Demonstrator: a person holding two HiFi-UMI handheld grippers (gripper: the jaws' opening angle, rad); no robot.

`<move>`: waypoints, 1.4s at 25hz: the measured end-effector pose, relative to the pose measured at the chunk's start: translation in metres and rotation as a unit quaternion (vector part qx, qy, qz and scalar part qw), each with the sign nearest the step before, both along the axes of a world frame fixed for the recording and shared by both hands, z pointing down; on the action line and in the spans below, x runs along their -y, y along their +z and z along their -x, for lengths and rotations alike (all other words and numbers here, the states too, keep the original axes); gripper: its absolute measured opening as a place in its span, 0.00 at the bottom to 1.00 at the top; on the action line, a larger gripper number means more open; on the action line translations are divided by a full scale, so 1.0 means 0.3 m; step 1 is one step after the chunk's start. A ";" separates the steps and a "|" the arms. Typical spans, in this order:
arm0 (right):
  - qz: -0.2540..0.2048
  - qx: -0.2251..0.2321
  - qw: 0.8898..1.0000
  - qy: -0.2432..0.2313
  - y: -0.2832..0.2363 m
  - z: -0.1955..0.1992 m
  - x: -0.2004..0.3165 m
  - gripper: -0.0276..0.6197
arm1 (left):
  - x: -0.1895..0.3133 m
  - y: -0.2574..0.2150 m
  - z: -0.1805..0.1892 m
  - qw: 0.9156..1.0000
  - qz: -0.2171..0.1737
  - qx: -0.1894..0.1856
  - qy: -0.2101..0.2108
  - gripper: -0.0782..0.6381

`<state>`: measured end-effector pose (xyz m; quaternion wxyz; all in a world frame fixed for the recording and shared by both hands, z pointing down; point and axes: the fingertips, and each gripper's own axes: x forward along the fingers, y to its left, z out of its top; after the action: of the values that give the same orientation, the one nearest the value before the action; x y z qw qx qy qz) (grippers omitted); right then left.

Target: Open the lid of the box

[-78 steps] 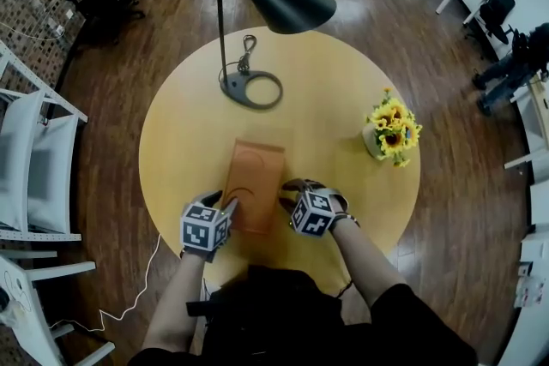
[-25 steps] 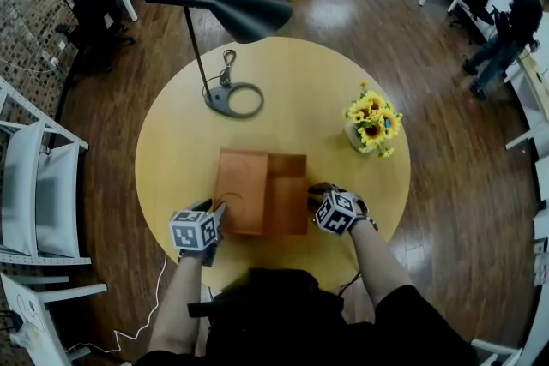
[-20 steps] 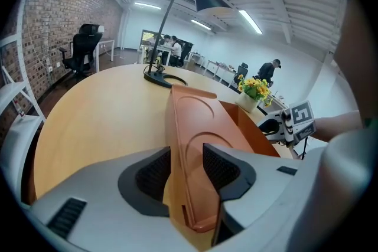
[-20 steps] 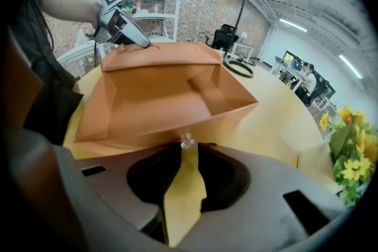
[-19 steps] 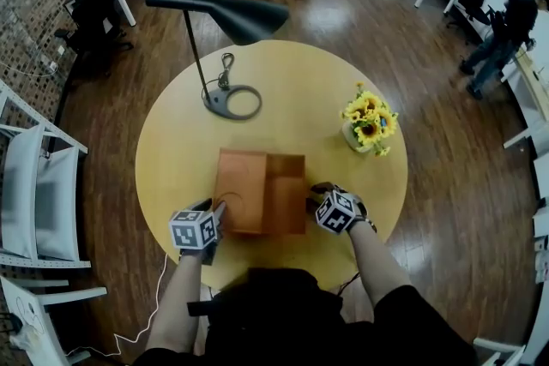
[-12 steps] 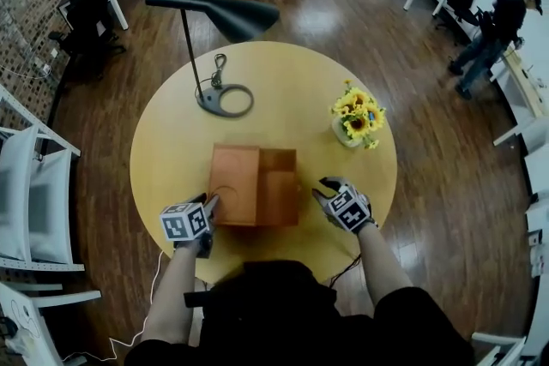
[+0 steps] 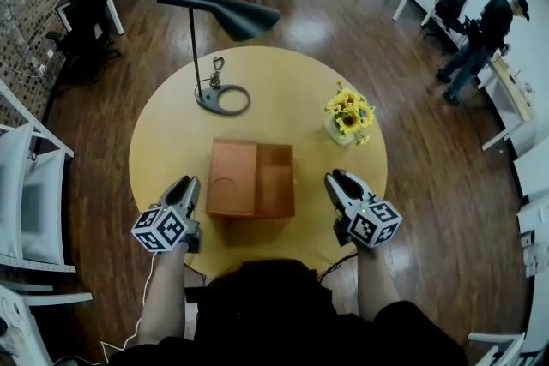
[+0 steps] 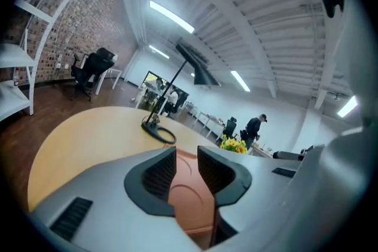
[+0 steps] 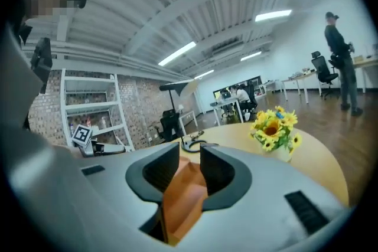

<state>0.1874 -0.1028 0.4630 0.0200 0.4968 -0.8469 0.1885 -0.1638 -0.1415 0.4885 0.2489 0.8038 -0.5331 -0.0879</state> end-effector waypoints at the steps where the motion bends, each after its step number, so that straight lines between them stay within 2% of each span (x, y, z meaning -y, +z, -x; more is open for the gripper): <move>1: -0.013 0.011 1.000 0.013 -0.033 -0.017 -0.012 0.22 | -0.018 -0.048 0.018 1.000 -0.021 -0.010 -0.002 0.26; 3: -0.037 0.035 0.998 0.038 -0.089 -0.051 -0.036 0.22 | -0.061 -0.139 0.046 0.998 -0.060 -0.032 0.005 0.25; 5: -0.056 0.048 0.996 0.057 -0.130 -0.074 -0.061 0.17 | -0.112 -0.211 0.064 0.994 -0.095 -0.045 0.021 0.22; 7: -0.068 0.056 0.994 0.071 -0.153 -0.087 -0.086 0.16 | -0.165 -0.253 0.081 0.992 -0.120 -0.037 0.029 0.20; 9: -0.076 0.068 0.992 0.078 -0.166 -0.096 -0.112 0.06 | -0.214 -0.273 0.103 0.990 -0.138 -0.023 0.022 0.19; 11: -0.077 0.081 0.991 0.071 -0.165 -0.083 -0.129 0.05 | -0.256 -0.286 0.123 0.988 -0.155 -0.016 0.008 0.18; 13: -0.077 0.075 0.992 0.059 -0.158 -0.055 -0.141 0.05 | -0.289 -0.295 0.133 0.986 -0.169 -0.017 -0.003 0.16; 16: -0.093 0.055 0.992 0.064 -0.178 -0.044 -0.159 0.05 | -0.321 -0.294 0.113 0.985 -0.175 -0.014 -0.004 0.14; 20: -0.110 0.052 0.989 0.078 -0.205 -0.044 -0.170 0.05 | -0.346 -0.293 0.096 0.985 -0.172 -0.017 0.000 0.13; 35: -0.106 0.052 0.991 0.062 -0.202 0.002 -0.166 0.05 | -0.345 -0.271 0.099 0.985 -0.170 0.004 -0.001 0.13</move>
<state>0.1867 -0.0530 0.4025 -0.0887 0.5370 -0.8297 0.1237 -0.1936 -0.0379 0.4072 0.1059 0.8341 -0.5124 -0.1745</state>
